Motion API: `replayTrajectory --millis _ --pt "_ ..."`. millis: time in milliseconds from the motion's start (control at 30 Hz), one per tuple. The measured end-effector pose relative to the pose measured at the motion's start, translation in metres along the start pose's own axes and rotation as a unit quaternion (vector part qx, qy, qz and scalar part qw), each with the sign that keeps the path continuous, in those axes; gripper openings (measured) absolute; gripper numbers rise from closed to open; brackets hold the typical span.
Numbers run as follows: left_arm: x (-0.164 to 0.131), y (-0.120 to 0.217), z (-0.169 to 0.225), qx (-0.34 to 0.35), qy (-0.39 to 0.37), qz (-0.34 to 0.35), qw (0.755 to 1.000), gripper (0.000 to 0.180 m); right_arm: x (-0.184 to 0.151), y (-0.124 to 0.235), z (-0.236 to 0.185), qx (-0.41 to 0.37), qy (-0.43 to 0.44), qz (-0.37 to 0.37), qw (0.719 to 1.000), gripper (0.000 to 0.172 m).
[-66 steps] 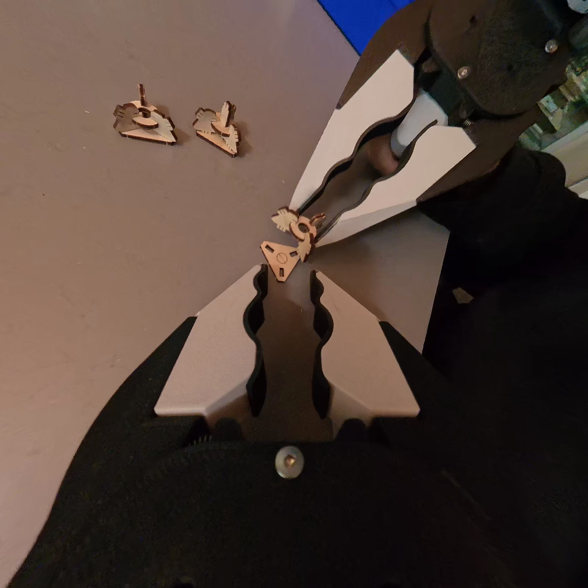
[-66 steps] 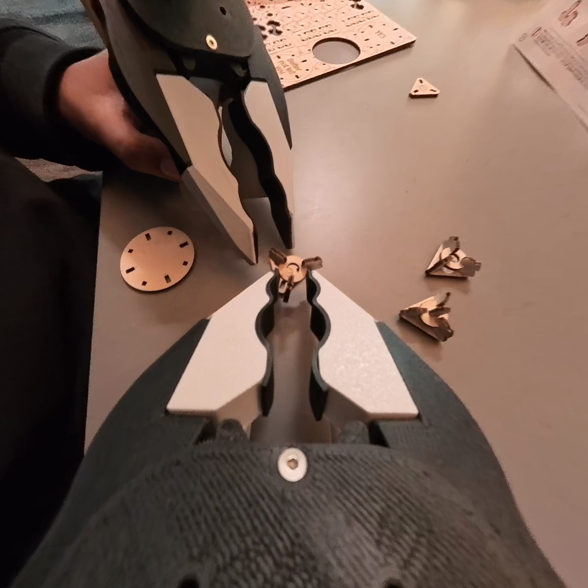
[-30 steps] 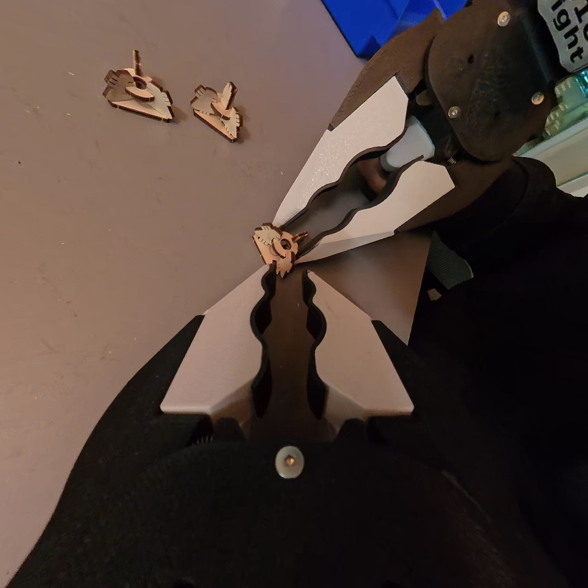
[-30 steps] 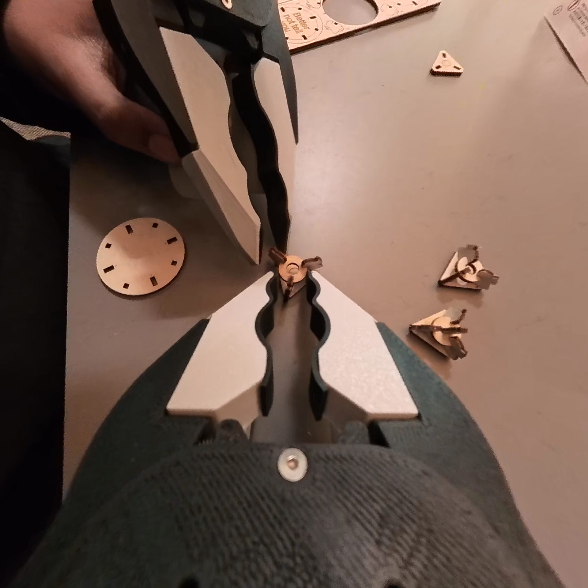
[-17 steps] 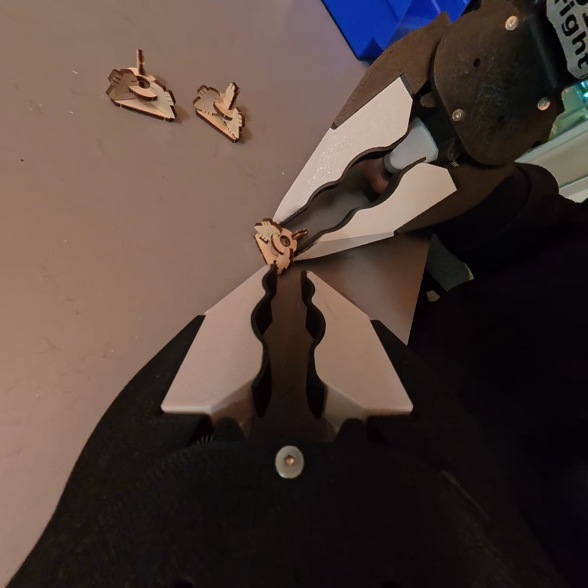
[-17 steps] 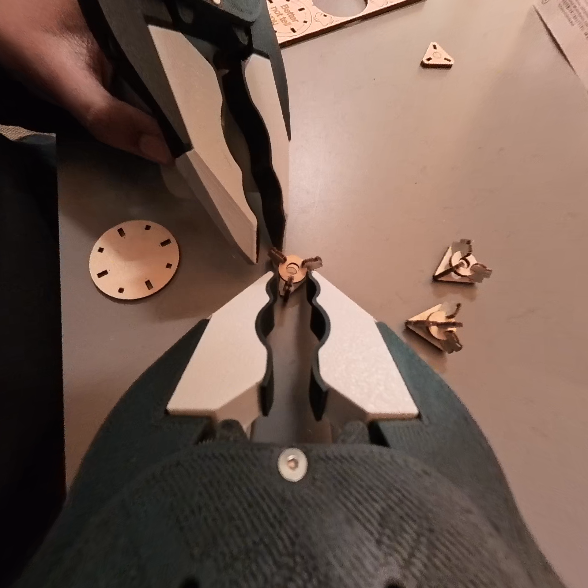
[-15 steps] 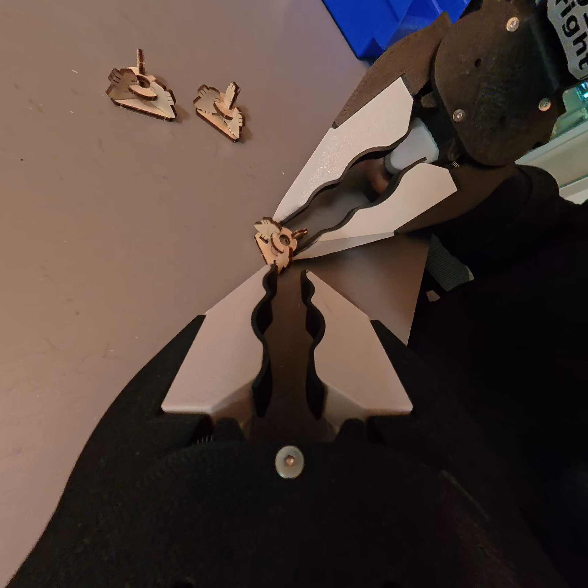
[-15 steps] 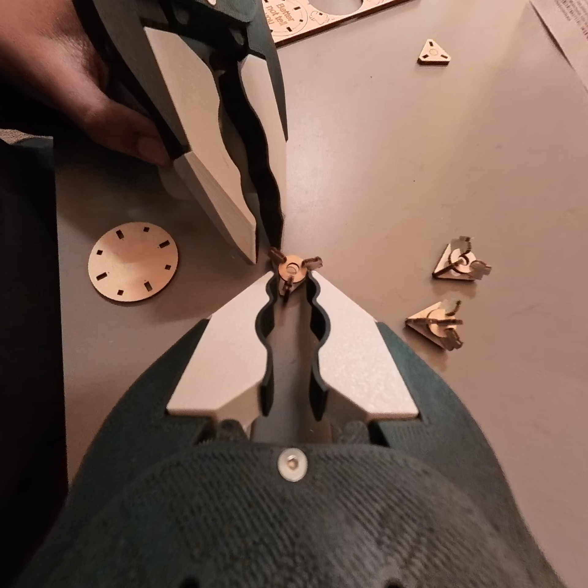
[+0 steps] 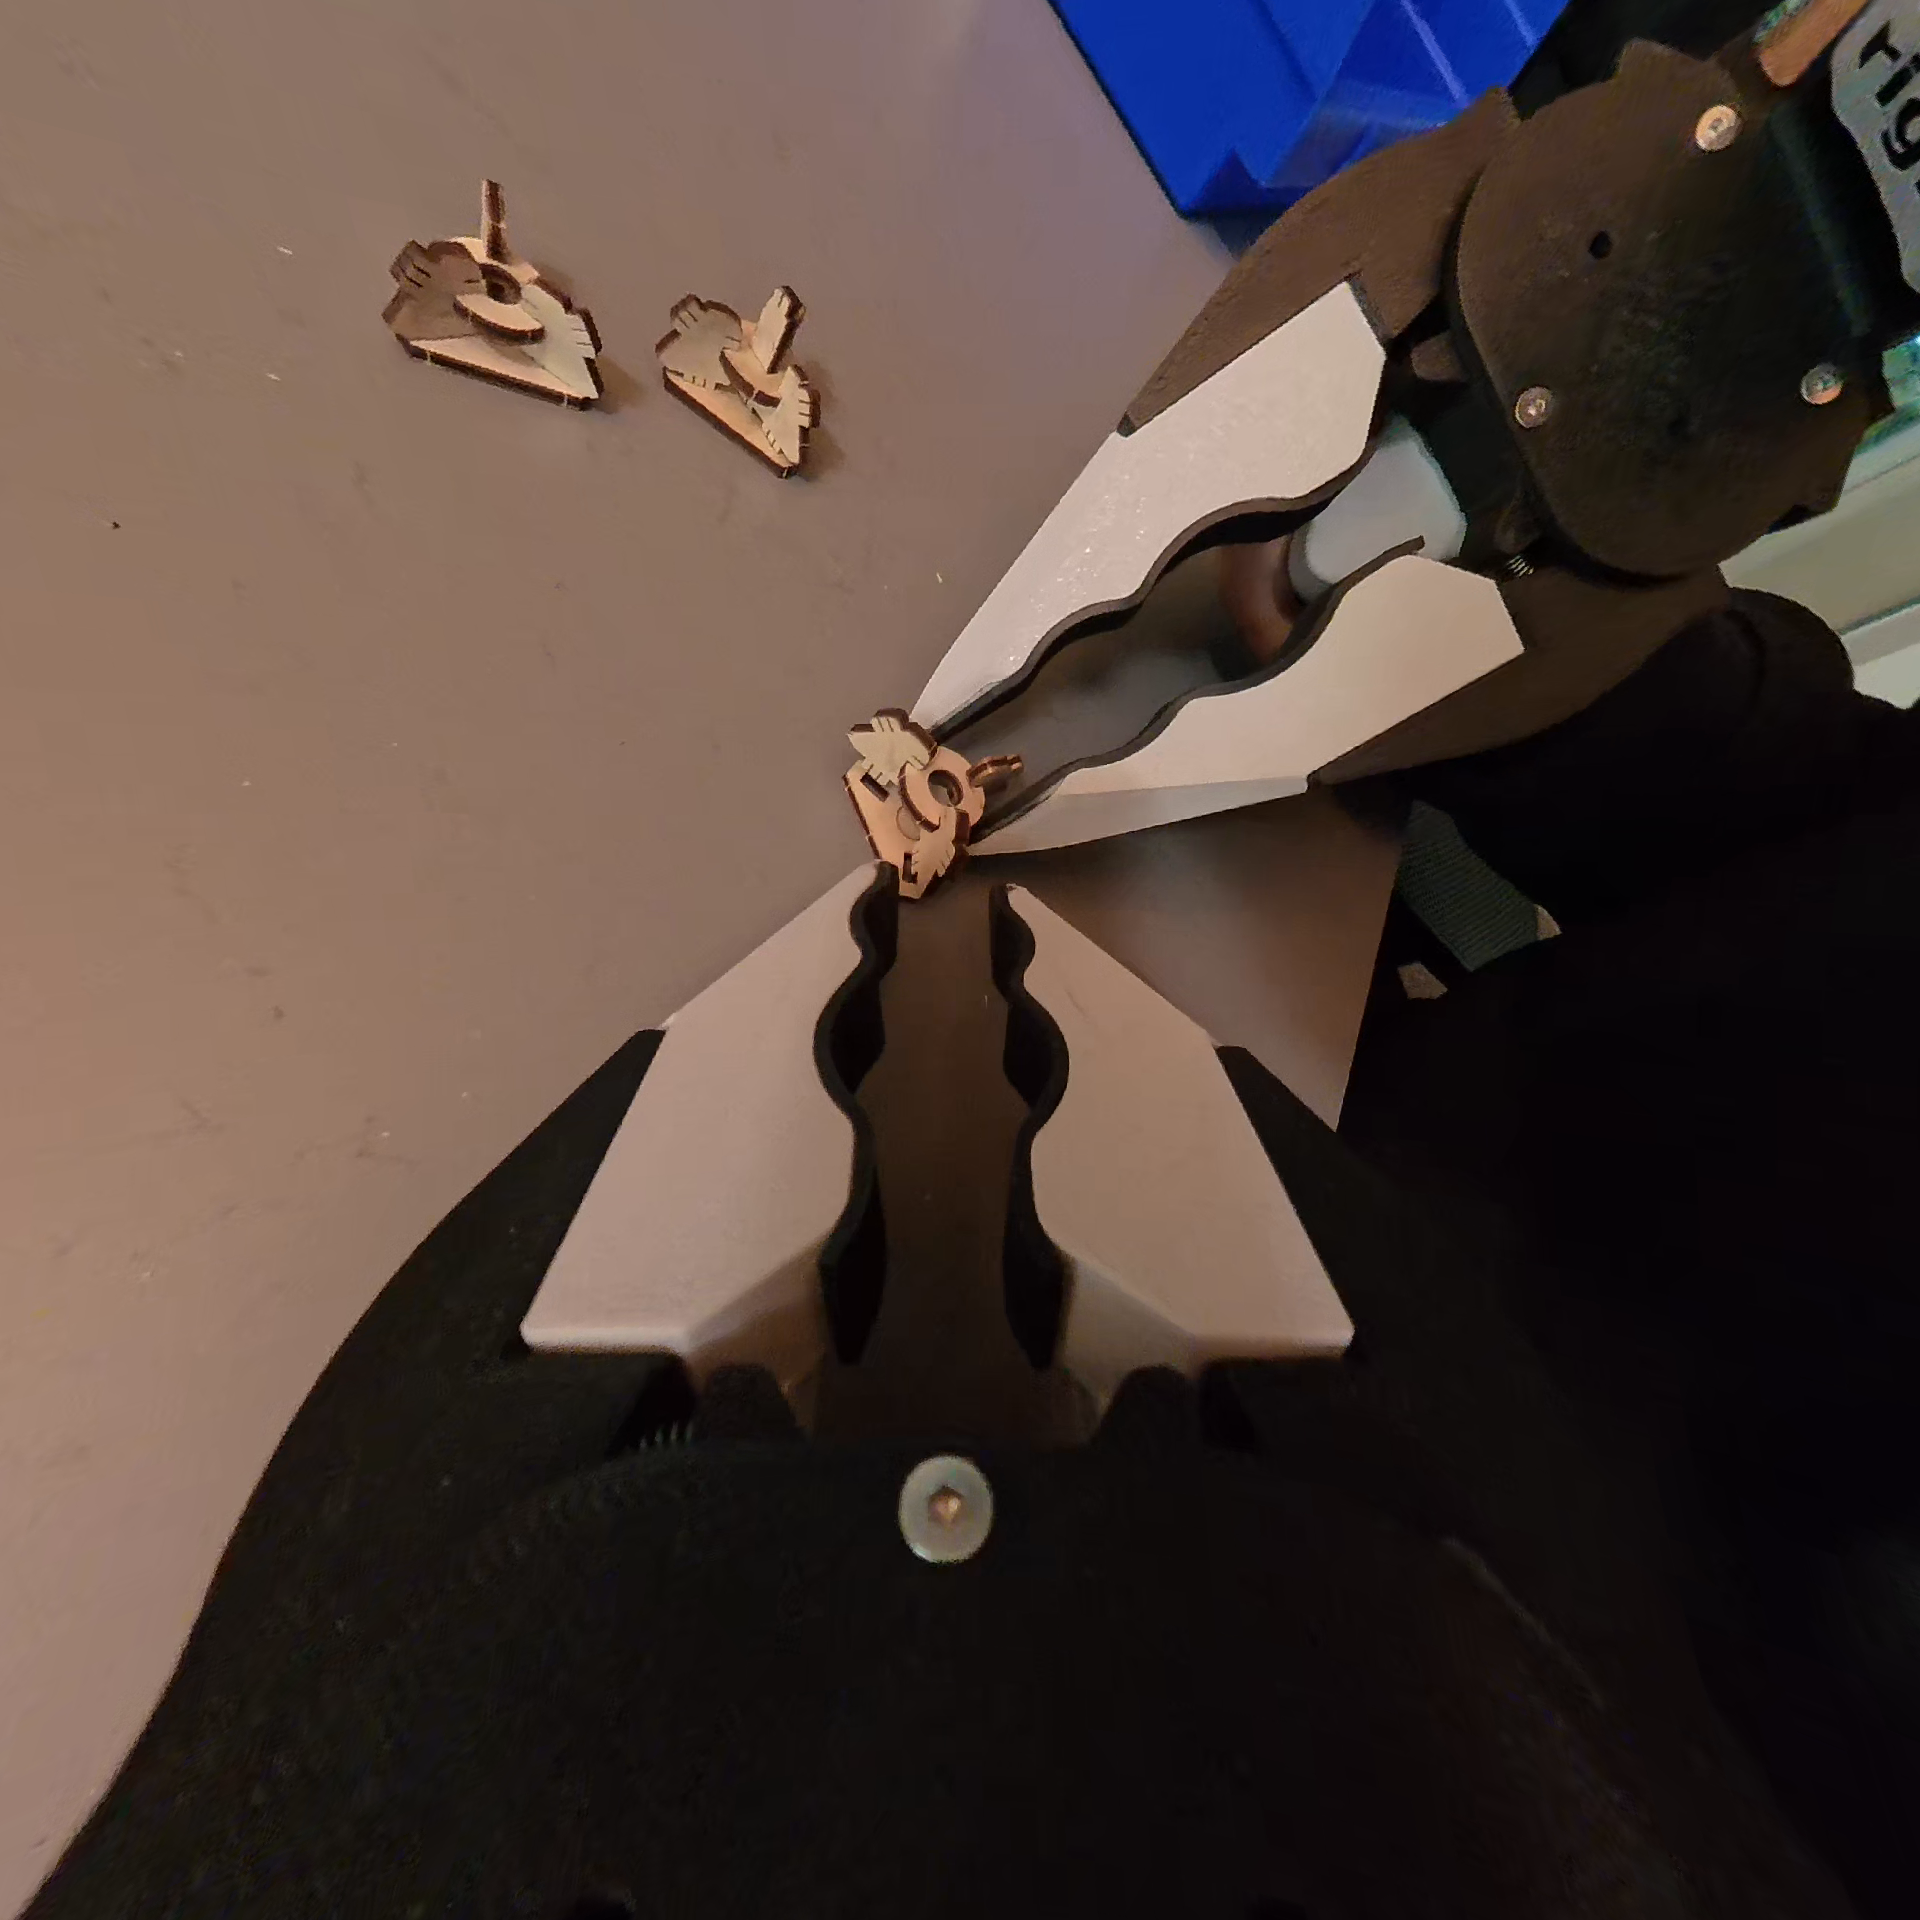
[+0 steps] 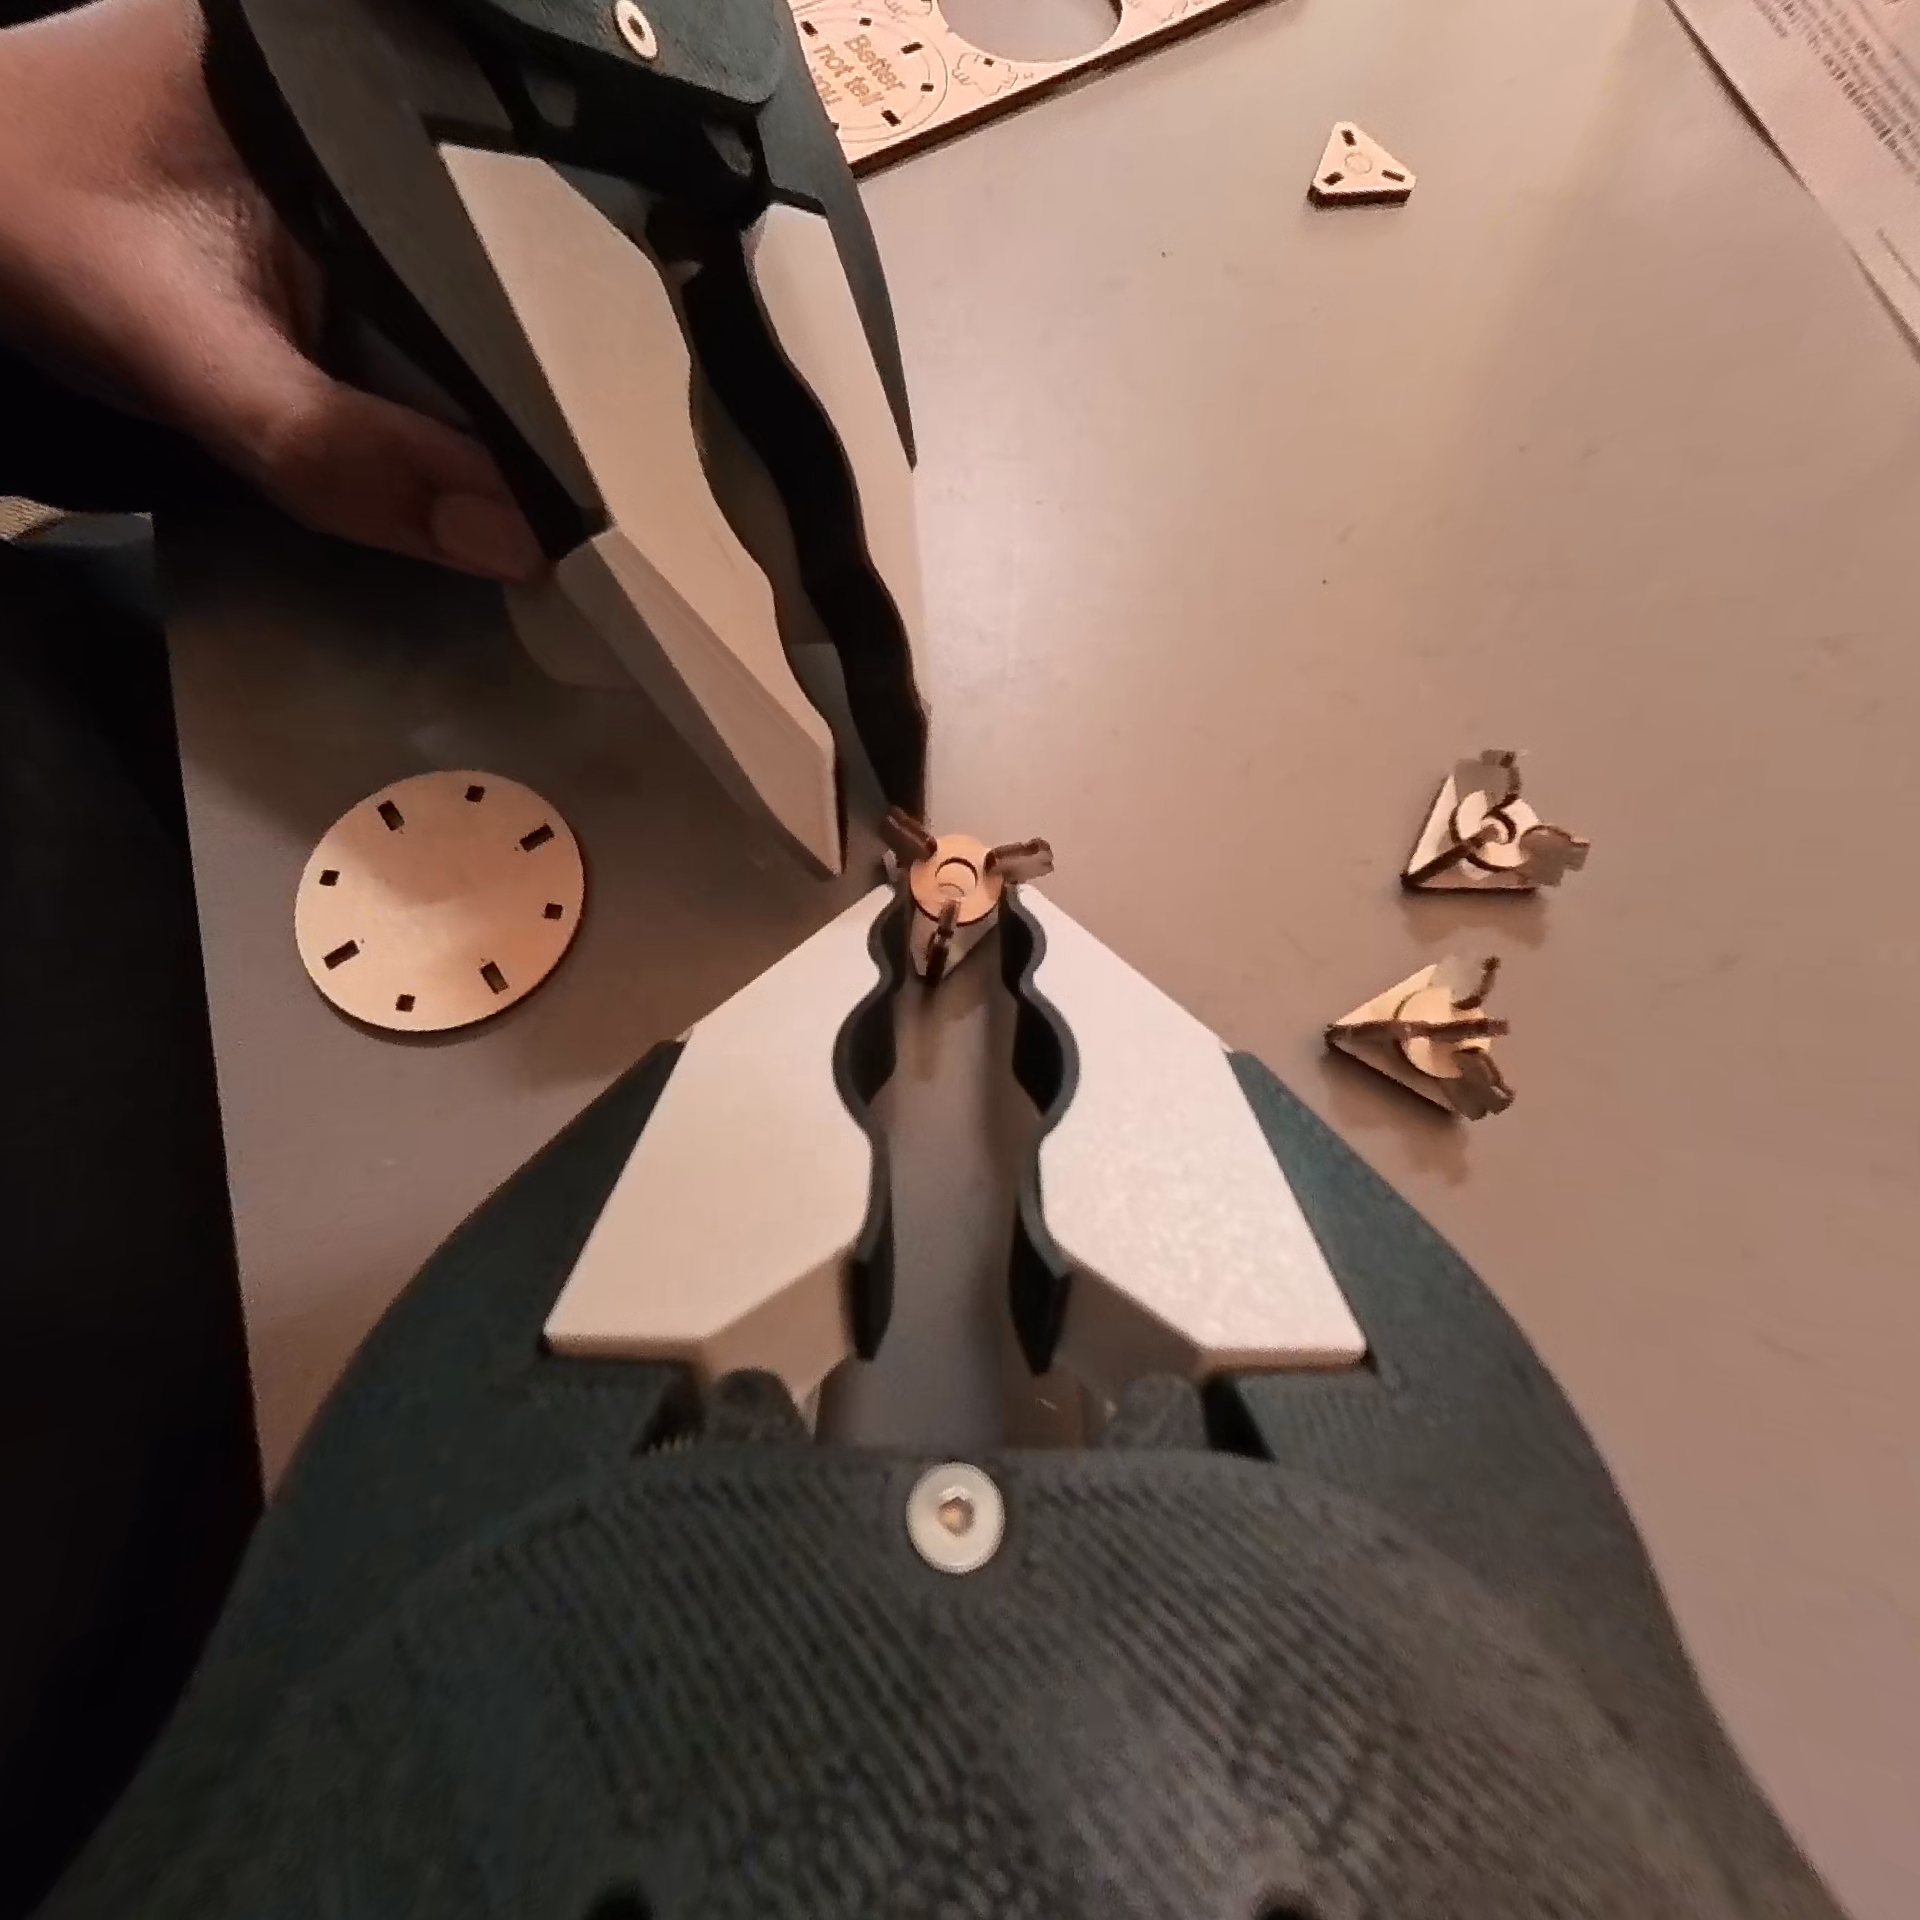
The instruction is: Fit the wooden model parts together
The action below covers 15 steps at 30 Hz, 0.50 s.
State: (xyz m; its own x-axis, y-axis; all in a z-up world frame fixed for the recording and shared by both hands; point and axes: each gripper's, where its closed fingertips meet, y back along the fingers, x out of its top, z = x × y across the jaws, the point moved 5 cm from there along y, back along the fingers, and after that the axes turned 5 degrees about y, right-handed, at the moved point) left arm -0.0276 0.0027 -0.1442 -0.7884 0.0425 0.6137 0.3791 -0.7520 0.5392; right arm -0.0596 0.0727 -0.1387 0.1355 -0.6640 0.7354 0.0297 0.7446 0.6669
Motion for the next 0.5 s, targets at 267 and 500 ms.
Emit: replayTrajectory --millis 267,500 --pt "-0.0002 -0.0003 0.0001 0.0 0.0 -0.001 1.0 0.016 -0.0009 -0.0022 -0.0034 -0.014 0.001 -0.009 1.0 0.015" --pt "-0.0003 -0.0006 0.0 -0.001 0.001 -0.002 1.0 0.015 -0.001 -0.0023 -0.0032 -0.017 -0.003 -0.01 1.0 0.015"
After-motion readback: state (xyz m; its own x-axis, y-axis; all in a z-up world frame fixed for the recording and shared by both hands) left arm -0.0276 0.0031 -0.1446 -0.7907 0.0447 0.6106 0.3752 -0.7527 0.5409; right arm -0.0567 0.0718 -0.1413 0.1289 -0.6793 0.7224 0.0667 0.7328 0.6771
